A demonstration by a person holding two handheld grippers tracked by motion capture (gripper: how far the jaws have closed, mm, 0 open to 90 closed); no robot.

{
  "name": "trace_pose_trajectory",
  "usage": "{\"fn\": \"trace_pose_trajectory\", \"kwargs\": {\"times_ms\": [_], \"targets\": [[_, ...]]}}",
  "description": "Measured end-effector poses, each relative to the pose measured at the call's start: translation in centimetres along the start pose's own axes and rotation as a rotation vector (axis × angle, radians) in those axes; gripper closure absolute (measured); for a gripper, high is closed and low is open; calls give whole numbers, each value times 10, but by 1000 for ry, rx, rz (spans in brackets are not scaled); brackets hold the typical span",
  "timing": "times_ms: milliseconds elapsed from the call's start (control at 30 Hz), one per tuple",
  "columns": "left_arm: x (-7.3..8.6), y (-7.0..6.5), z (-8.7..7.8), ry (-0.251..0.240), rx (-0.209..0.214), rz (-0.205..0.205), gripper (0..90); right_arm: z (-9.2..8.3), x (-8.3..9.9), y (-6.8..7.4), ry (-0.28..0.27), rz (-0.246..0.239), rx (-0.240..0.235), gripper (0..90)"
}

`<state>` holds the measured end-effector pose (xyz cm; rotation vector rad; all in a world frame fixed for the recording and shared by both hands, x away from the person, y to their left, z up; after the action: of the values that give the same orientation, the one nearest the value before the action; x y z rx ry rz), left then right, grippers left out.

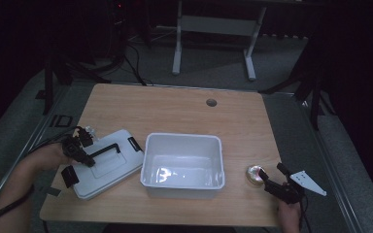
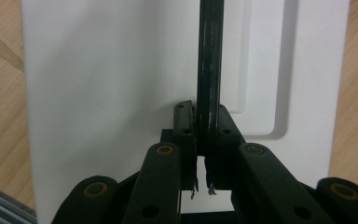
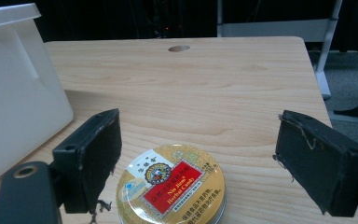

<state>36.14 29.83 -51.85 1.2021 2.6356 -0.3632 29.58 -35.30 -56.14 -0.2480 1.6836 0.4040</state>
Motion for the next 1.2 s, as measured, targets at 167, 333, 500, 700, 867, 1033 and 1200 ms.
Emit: {"fn": "trace_pose_trajectory", "kwargs": {"times_ms": [167, 333, 500, 700, 867, 1033, 1200], "targets": [[7, 0, 4, -61, 9, 12, 822, 1, 0, -3, 32, 19, -8, 139], [12, 1, 2, -121, 39, 7, 601, 0, 0, -4, 86, -2, -16, 139], [15, 2, 2, -149, 18, -6, 407, -5, 2, -4, 160, -35, -11, 136], [17, 2, 1, -159, 25, -8, 352, -10, 1, -10, 226, -39, 1, 126], [18, 3, -1, -154, 25, -15, 336, -12, -1, -10, 353, -72, -49, 126], [19, 4, -3, -132, 5, -14, 336, -10, -4, -10, 486, -117, -89, 125], [20, 2, -4, -123, 11, -20, 336, -8, -7, -9, 566, -148, -115, 125]]}}
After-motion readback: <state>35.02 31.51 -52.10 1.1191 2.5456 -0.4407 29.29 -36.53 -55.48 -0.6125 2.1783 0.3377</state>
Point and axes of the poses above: each handheld gripper's, and its own axes: z roughly forward along the jaws, x roughly out of its underside, y roughly to its left, the point moved 3 cm from there along z, roughly forward along the jaws, and after that the axes turned 9 degrees about -y, right-handed, at the moved point
